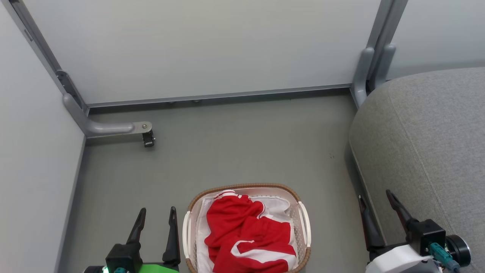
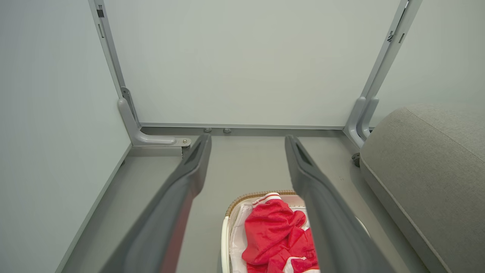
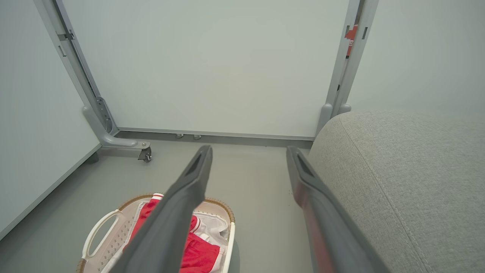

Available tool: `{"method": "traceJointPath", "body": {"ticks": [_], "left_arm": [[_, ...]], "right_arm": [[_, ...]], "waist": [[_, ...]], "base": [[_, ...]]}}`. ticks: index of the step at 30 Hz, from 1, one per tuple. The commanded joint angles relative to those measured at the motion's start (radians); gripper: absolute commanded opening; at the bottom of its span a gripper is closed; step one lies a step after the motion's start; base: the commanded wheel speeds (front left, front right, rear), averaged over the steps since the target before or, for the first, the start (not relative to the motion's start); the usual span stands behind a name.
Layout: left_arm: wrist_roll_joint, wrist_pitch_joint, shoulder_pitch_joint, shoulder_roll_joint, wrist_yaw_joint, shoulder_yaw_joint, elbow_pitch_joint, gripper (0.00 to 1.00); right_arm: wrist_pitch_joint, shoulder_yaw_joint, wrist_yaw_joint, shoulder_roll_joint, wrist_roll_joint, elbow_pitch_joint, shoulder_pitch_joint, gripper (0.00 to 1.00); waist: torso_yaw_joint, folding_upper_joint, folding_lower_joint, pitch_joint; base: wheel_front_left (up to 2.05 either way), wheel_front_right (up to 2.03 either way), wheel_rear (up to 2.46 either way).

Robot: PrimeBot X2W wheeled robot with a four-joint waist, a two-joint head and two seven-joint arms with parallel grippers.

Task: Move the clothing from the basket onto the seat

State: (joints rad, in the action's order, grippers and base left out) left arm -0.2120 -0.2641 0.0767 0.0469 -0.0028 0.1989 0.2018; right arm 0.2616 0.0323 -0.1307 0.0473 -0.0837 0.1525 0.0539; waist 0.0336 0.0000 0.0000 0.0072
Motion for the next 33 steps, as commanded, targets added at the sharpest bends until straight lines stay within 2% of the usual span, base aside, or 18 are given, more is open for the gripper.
{"method": "traceJointPath", "body": {"ticks": [1, 15, 19, 28, 33], "left_arm": [[-0.003, -0.001, 0.005, 0.006, 0.002, 0.001, 0.003, 1.00], [-0.005, -0.001, 0.006, 0.006, -0.003, 0.001, -0.004, 1.00], [0.009, -0.001, -0.031, 0.006, -0.005, -0.008, -0.011, 1.00], [0.083, -0.001, -0.215, 0.006, -0.046, 0.002, 0.008, 1.00], [0.149, 0.000, -0.392, 0.010, -0.077, 0.038, 0.100, 1.00]], "right_arm": [[0.005, -0.004, 0.000, 0.006, -0.004, -0.001, 0.008, 1.00], [0.005, -0.004, 0.000, 0.006, -0.012, -0.025, 0.009, 1.00], [0.005, -0.007, 0.000, 0.006, -0.012, -0.055, -0.014, 1.00], [0.005, -0.030, 0.000, 0.005, 0.012, -0.120, -0.092, 1.00], [0.005, -0.036, 0.000, 0.005, 0.001, -0.149, -0.167, 1.00]], "waist": [[0.000, 0.0000, 0.0000, 0.000], [-0.004, 0.0000, 0.0000, 0.011], [-0.012, 0.0000, 0.0000, 0.047], [-0.043, 0.0000, 0.0000, 0.225], [-0.075, 0.0000, 0.0000, 0.380]], "base": [[0.00, 0.00, 0.00], [0.00, 0.00, 0.00], [0.00, 0.00, 0.00], [0.00, 0.00, 0.00], [0.00, 0.00, 0.00]]}}
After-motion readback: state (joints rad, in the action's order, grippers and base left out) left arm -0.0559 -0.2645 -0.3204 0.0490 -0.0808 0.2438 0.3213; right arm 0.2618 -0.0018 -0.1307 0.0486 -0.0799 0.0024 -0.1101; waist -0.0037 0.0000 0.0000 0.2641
